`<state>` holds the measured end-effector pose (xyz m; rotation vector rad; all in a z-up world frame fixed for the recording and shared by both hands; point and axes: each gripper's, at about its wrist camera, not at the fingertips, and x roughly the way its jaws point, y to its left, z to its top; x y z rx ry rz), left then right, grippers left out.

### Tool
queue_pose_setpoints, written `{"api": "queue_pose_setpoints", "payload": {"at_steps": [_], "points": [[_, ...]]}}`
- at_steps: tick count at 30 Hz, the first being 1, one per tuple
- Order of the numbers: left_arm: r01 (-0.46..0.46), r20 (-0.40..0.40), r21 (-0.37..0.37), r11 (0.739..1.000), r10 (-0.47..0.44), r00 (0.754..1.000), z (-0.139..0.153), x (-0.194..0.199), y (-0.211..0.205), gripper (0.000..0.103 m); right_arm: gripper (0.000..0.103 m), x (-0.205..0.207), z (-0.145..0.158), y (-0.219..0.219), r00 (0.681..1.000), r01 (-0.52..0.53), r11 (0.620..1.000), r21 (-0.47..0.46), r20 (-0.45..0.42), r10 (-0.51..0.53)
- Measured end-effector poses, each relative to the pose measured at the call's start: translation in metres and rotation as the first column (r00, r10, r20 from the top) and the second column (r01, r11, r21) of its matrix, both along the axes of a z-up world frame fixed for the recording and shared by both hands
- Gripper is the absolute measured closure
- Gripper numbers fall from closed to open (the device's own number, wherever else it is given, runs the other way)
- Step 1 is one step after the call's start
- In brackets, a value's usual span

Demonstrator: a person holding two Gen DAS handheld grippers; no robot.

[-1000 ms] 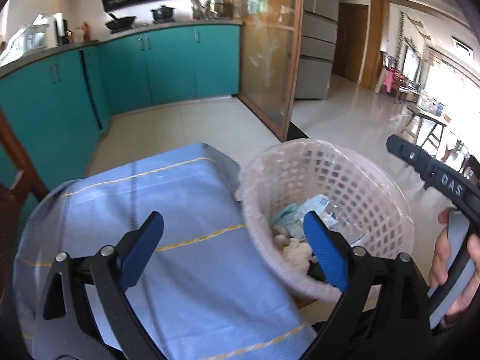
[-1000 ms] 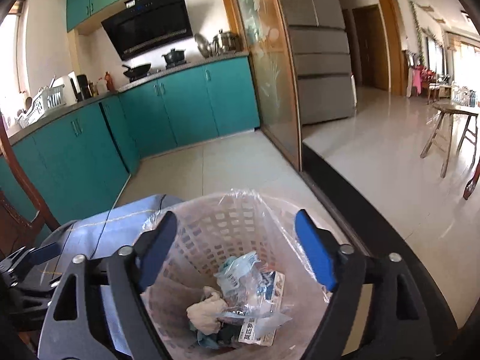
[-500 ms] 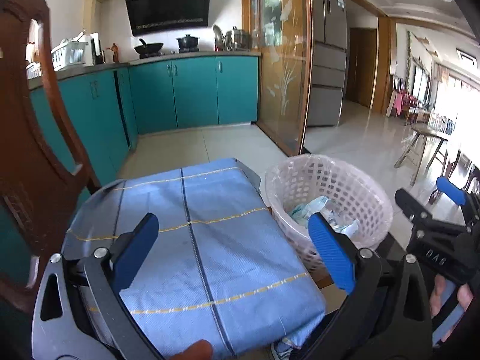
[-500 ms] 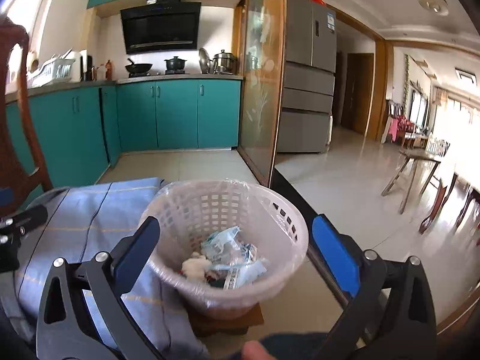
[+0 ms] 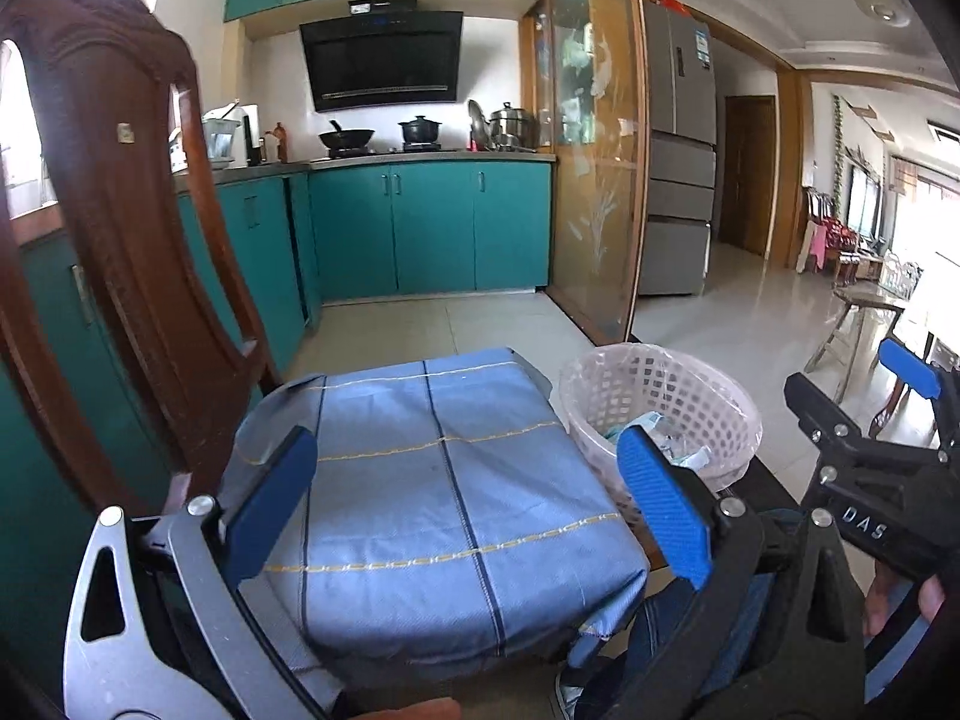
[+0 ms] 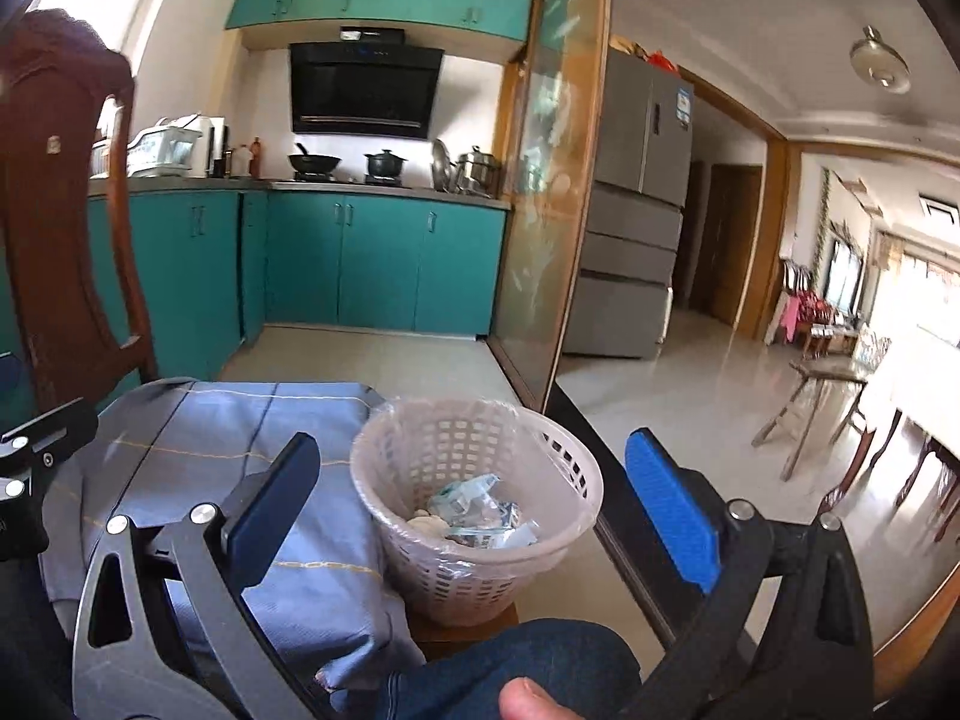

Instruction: Collect trash

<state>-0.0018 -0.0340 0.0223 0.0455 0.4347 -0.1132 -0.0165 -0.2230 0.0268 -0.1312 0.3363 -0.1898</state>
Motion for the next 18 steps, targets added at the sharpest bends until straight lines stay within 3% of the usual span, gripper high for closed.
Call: {"api": "queue_pose_setpoints", "payload": {"at_steps": [3, 18], "points": [[-0.046, 0.016, 0.006, 0.999, 0.046, 0.999, 0.003, -0.009, 0.008, 0.003, 0.003, -0.002, 0.002, 0.008, 1.000, -0.017, 1.000, -0.015, 0.007, 0.017], [-0.056, 0.023, -0.011, 0.998, 0.056, 0.998, 0.010, -0.020, 0.022, 0.003, 0.003, -0.016, 0.009, 0.010, 1.000, -0.006, 1.000, 0.000, 0.027, 0.006]]}}
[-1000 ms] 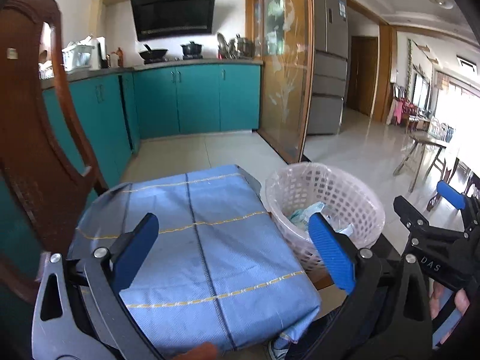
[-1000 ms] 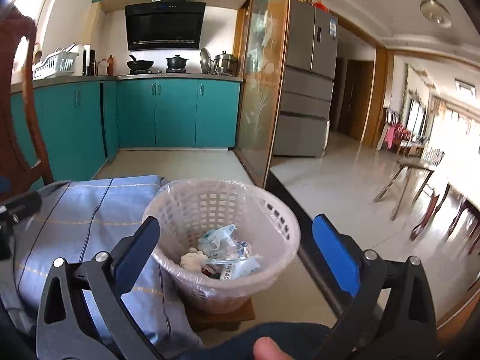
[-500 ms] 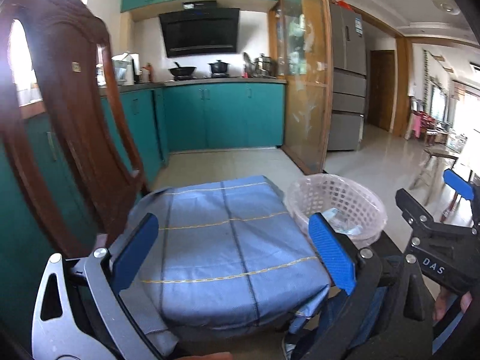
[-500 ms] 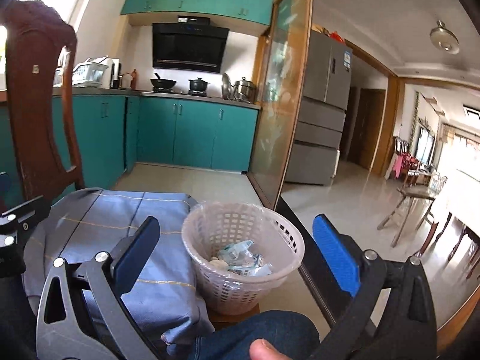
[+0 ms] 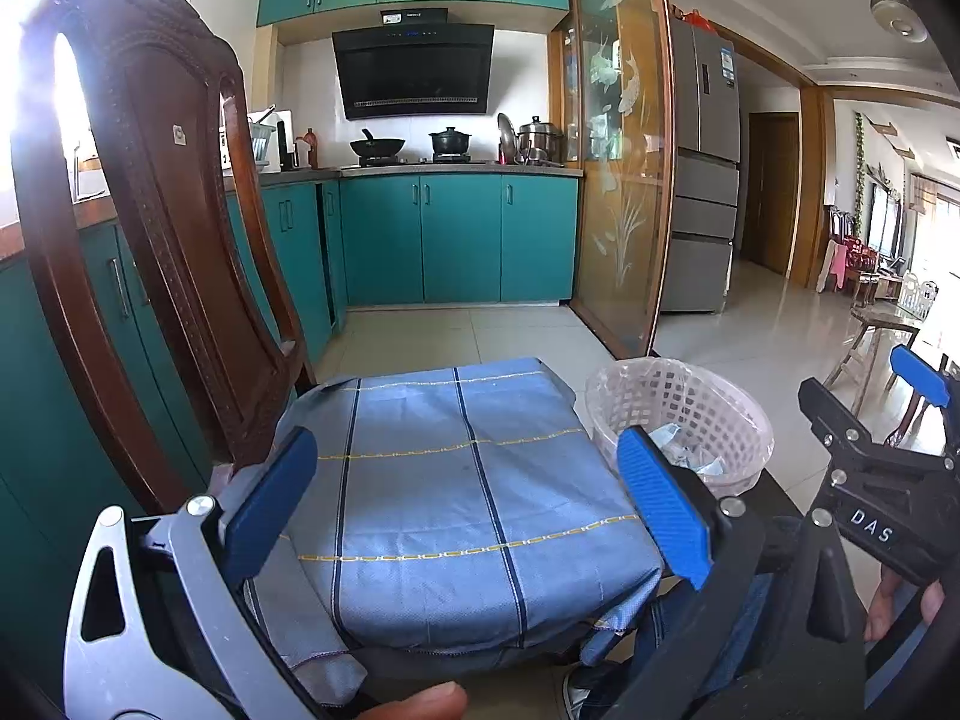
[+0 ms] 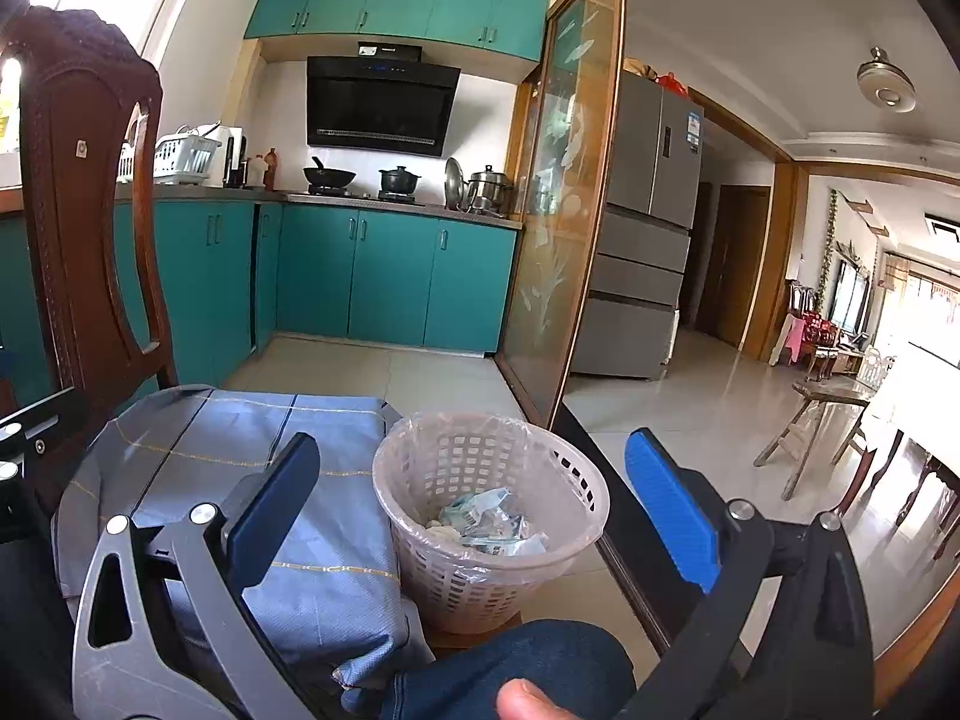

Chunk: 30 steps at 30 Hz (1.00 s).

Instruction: Collect trash

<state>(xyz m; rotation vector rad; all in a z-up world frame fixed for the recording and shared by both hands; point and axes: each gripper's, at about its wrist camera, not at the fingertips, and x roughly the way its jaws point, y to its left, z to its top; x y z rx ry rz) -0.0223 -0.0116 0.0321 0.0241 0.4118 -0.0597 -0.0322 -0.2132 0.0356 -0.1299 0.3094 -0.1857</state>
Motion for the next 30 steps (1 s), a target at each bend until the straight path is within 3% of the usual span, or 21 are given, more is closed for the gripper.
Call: {"api": "queue_pose_setpoints", "payload": {"at_steps": [30], "points": [[0.012, -0.016, 0.019, 1.000, -0.012, 1.000, -0.0014, 0.0041, -0.0103, 0.003, 0.003, 0.0010, -0.0023, -0.0085, 1.000, 0.004, 1.000, 0.018, -0.010, -0.004]]}}
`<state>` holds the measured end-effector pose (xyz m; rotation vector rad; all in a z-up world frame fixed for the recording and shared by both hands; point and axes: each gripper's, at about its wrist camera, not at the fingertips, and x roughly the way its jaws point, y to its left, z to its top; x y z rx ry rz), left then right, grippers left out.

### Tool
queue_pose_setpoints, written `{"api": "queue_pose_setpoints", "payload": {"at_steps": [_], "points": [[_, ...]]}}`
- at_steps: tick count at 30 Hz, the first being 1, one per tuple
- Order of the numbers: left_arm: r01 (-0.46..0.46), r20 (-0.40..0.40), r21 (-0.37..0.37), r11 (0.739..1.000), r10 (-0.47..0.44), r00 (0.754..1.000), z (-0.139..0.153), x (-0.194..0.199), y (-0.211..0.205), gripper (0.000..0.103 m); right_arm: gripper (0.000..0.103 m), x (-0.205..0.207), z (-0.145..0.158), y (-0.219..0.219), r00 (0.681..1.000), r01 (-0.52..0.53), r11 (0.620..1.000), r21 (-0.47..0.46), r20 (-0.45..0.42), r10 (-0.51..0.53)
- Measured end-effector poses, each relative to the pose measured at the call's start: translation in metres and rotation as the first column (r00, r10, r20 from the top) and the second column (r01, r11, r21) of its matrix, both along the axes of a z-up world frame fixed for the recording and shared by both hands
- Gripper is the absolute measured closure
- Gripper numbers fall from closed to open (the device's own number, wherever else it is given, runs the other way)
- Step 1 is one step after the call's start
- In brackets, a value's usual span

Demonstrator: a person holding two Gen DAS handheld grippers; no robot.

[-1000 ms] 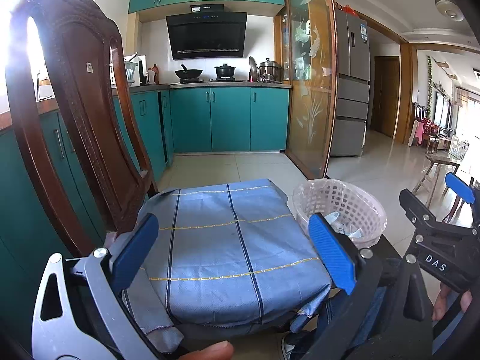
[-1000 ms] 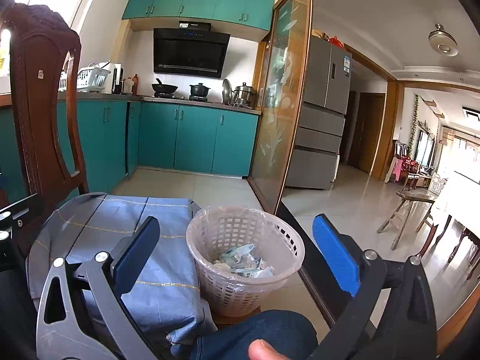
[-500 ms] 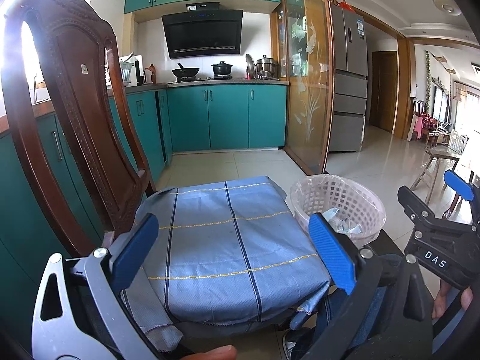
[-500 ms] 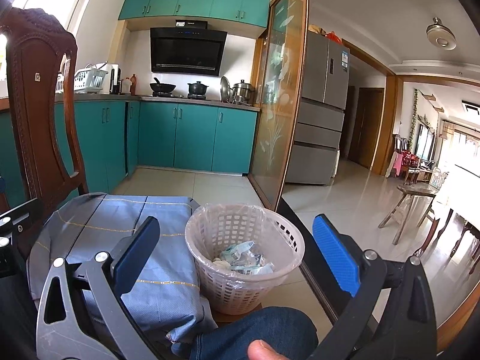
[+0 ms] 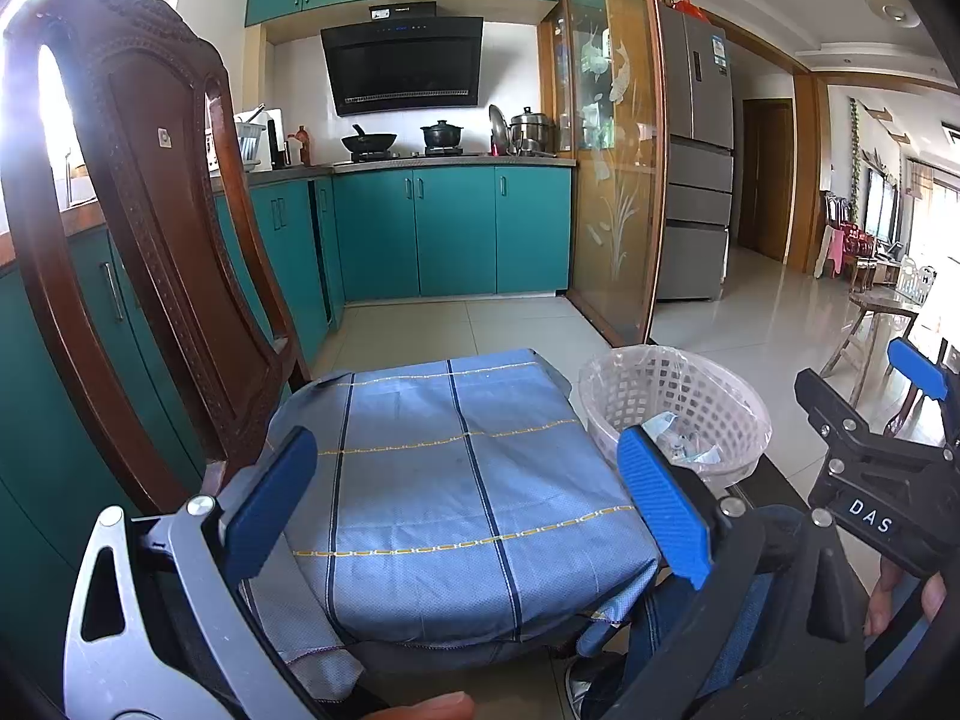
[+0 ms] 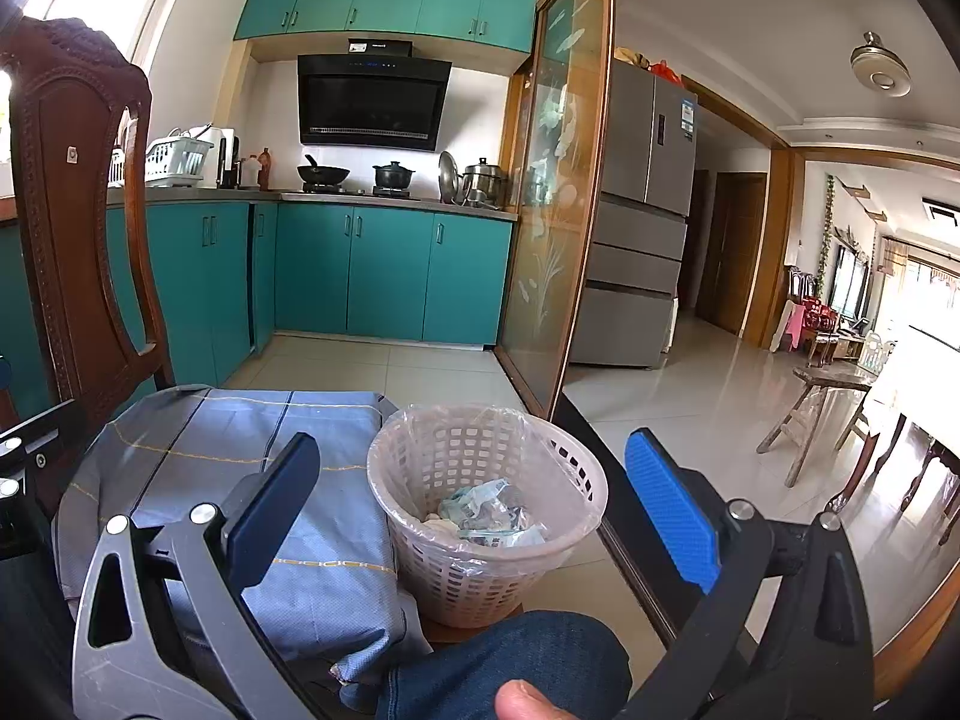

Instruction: Collect trash

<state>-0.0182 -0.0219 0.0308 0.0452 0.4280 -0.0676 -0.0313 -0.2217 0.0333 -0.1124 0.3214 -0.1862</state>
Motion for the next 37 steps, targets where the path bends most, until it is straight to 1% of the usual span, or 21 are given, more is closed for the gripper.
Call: {"api": "queue_pose_setpoints", "payload": {"at_steps": [17, 21, 25, 29, 31, 33, 34, 35, 36, 37], "points": [[0.005, -0.002, 0.008, 1.000, -0.005, 1.000, -0.003, 0.002, 0.000, 0.003, 0.003, 0.002, 0.001, 0.005, 1.000, -0.014, 1.000, -0.009, -0.013, 0.013], [0.032, -0.022, -0.029, 0.999, -0.032, 0.999, -0.006, 0.005, 0.004, 0.003, 0.003, 0.007, 0.000, 0.006, 1.000, -0.017, 1.000, -0.011, -0.022, 0.017], [0.039, -0.033, -0.042, 0.998, -0.040, 0.999, -0.009, 0.009, 0.005, 0.003, 0.003, 0.013, -0.003, 0.009, 0.999, -0.018, 1.000, -0.017, -0.038, 0.018], [0.027, -0.048, -0.045, 0.999, -0.029, 0.998, -0.014, 0.018, 0.010, 0.003, 0.003, 0.023, -0.009, 0.012, 0.998, -0.027, 0.999, -0.026, -0.064, 0.025], [0.019, -0.074, -0.058, 0.998, -0.023, 0.997, -0.018, 0.032, 0.015, 0.003, 0.003, 0.035, -0.016, 0.016, 0.995, -0.045, 0.998, -0.033, -0.093, 0.042], [0.004, -0.109, -0.063, 0.998, -0.011, 0.994, -0.026, 0.055, 0.023, 0.003, 0.003, 0.054, -0.027, 0.024, 0.985, -0.092, 0.995, -0.036, -0.151, 0.086], [-0.029, -0.137, -0.055, 0.998, 0.021, 0.990, -0.034, 0.077, 0.031, 0.003, 0.003, 0.068, -0.034, 0.029, 0.975, -0.125, 0.992, -0.032, -0.190, 0.117], [-0.057, -0.156, -0.048, 0.997, 0.049, 0.987, -0.040, 0.093, 0.037, 0.003, 0.003, 0.086, -0.045, 0.038, 0.958, -0.169, 0.985, -0.026, -0.241, 0.158], [-0.086, -0.184, -0.041, 0.995, 0.077, 0.980, -0.050, 0.112, 0.044, 0.003, 0.003, 0.099, -0.053, 0.043, 0.943, -0.199, 0.980, -0.023, -0.275, 0.186], [-0.105, -0.205, -0.039, 0.994, 0.095, 0.974, -0.058, 0.127, 0.050, 0.003, 0.003, 0.119, -0.066, 0.053, 0.918, -0.242, 0.970, -0.013, -0.327, 0.225]]}}
